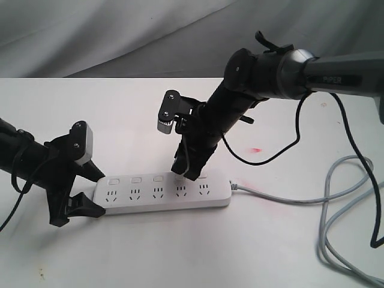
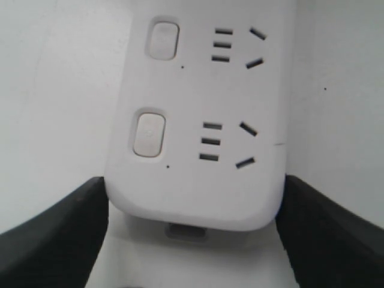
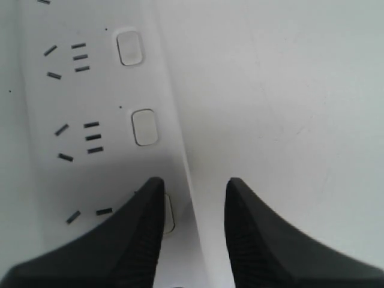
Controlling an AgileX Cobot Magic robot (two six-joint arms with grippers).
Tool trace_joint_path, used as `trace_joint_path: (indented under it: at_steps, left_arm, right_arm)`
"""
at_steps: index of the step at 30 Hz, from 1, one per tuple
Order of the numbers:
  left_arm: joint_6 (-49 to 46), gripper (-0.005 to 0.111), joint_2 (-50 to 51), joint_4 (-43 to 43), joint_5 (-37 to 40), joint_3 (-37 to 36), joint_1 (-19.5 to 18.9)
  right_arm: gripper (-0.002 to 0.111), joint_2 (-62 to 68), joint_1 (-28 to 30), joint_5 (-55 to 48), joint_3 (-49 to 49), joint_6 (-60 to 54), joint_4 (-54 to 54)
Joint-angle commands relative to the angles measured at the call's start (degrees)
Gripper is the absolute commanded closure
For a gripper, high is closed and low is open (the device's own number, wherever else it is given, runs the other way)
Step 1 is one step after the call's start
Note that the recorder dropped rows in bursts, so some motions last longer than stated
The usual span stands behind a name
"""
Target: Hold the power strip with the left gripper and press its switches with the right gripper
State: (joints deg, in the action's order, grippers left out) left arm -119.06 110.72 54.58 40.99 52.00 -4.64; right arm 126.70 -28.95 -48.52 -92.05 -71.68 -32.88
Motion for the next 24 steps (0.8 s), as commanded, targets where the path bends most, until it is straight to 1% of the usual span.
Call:
trace_joint_path:
  at_steps: [1,24]
  left_arm:
    - [0.1,0.046,0.0,0.2,0.8,0.3,0.0]
    - [0.1,0.046,0.0,0.2,0.8,0.3,0.0]
  right_arm:
    - [0.076,1.1,0.3,0.9,0.2,0.0,-0.5]
    - [0.076,1.7,0.3,0.5,1.0,0.0,-0.5]
